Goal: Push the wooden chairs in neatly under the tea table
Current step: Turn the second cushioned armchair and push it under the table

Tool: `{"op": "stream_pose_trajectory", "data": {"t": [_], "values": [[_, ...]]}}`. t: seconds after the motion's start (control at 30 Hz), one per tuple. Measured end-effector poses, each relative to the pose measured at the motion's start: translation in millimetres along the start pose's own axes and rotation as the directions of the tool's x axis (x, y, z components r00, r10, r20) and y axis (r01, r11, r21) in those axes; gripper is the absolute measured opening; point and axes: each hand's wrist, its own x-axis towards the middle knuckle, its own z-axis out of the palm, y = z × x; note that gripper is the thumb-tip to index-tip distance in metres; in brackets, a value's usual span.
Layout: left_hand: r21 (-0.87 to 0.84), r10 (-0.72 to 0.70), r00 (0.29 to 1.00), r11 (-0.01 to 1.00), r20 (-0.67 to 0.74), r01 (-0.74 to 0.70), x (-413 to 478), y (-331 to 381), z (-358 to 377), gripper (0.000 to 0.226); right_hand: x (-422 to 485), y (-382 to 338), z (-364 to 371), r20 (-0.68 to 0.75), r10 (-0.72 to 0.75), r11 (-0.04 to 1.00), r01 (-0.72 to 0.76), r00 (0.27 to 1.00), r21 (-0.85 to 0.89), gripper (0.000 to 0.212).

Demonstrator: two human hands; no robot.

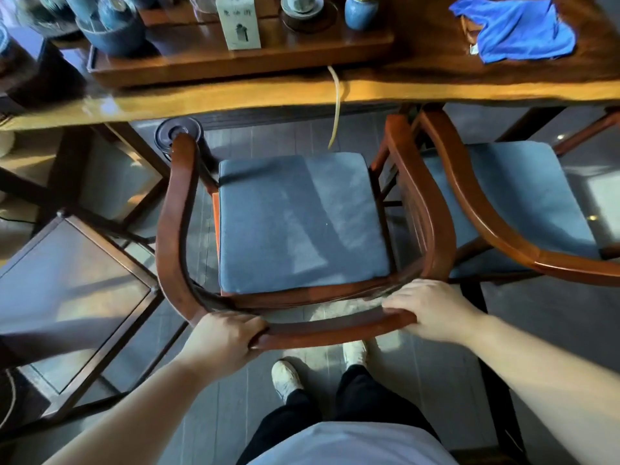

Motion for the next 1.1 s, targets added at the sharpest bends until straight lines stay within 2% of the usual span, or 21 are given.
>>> {"op": "stream_pose_trajectory", "data": {"t": [0.13,0.3,0.47,0.67,0.83,0.87,0.93,1.0,1.03,1.1], "values": [[0.006,-0.039,0.999,0.999,0.024,0.039,24,3,10,0.057,9,25,-19,0.025,0.054,0.999,-0.054,0.998,-0.011,0.027],[0.01,-0.019,1.0,1.0,-0.007,0.019,23,-29,-6,0.067,26,7,-7,-0.027,0.038,0.999,-0.039,0.999,-0.011,0.027],[-0.02,-0.022,1.0,1.0,0.004,0.022,26,-47,-21,0.067,38,-6,2,-0.055,0.026,0.999,-0.029,0.998,-0.041,0.032],[-0.028,-0.058,0.998,0.998,0.01,0.058,25,-22,-14,0.059,29,5,-7,0.024,0.002,0.998,0.0,1.0,-0.061,0.032],[0.029,-0.084,0.995,0.996,0.058,0.083,26,-4,-14,0.069,22,11,-13,0.071,-0.019,0.997,0.024,0.997,-0.077,0.033],[0.042,-0.096,0.993,0.995,0.069,0.094,26,-3,-14,0.067,21,10,-13,0.078,-0.016,0.997,0.021,0.997,-0.069,0.033],[0.036,-0.148,0.982,0.989,0.113,0.145,26,0,-17,0.048,21,8,-17,0.104,-0.003,0.999,0.008,0.995,-0.05,0.035],[0.041,-0.198,0.965,0.98,0.173,0.194,26,3,-20,0.032,21,5,-21,0.155,0.017,0.999,-0.009,0.988,-0.049,0.045],[0.052,-0.218,0.954,0.976,0.207,0.211,27,5,-24,0.036,21,3,-22,0.184,0.023,0.998,-0.013,0.983,-0.055,0.055],[0.107,-0.245,0.933,0.969,0.264,0.224,28,13,-30,0.06,23,-4,-25,0.236,0.008,0.997,0.01,0.972,-0.073,0.076]]}}
